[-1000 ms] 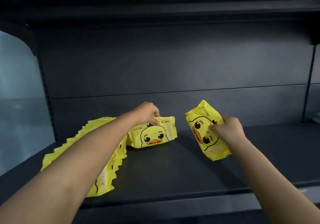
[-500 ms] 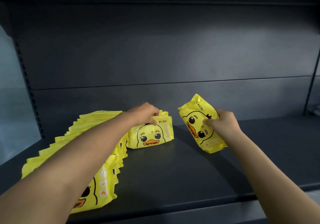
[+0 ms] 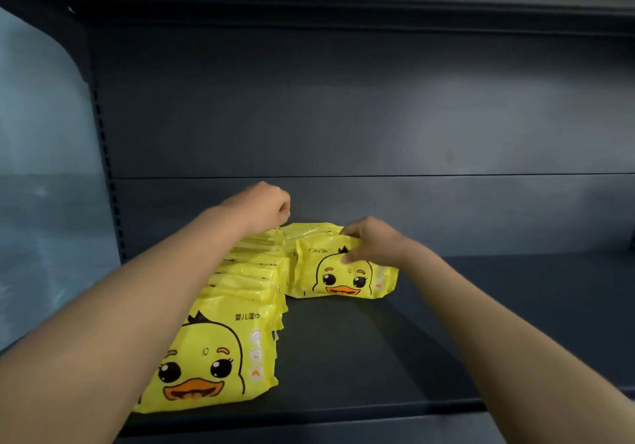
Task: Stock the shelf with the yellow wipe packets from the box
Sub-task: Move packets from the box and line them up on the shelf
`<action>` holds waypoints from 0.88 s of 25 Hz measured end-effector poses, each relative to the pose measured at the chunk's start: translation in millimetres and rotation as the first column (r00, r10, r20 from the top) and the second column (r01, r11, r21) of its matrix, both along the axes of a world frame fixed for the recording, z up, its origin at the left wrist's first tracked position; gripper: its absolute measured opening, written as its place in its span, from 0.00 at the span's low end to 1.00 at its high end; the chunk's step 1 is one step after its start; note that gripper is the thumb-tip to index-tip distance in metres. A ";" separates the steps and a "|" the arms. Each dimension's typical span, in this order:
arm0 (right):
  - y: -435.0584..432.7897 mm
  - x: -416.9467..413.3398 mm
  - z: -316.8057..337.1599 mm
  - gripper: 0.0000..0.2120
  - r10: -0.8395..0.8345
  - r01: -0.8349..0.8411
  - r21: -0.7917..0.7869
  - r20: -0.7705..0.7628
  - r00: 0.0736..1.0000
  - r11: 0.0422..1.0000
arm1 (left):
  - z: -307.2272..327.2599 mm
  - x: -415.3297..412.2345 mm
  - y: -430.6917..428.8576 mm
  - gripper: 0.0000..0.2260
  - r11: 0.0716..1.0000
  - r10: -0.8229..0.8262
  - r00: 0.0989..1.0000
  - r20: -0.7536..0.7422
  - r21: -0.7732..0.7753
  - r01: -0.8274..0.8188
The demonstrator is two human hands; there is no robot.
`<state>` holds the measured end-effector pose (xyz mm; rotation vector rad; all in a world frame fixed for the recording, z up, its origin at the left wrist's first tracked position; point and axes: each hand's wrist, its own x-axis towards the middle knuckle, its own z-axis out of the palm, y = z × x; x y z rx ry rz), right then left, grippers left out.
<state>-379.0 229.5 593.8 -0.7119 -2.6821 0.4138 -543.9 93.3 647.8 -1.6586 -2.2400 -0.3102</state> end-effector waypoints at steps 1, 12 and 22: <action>-1.8 -10.5 -9.6 0.23 -0.028 0.028 0.085 -0.004 1.000 0.996 | -2.4 -0.9 -6.8 0.10 1.000 0.010 1.000 0.014 0.012 -0.010; -15.6 -27.4 -48.5 0.46 -0.171 0.151 0.393 0.014 0.985 0.907 | -32.3 -5.3 -17.5 0.10 0.998 -0.016 0.992 0.122 0.067 0.008; -20.7 -25.8 -39.5 0.43 -0.182 0.135 0.428 0.072 0.981 0.894 | -33.2 19.1 -17.7 0.10 0.999 0.003 0.997 0.077 0.044 -0.006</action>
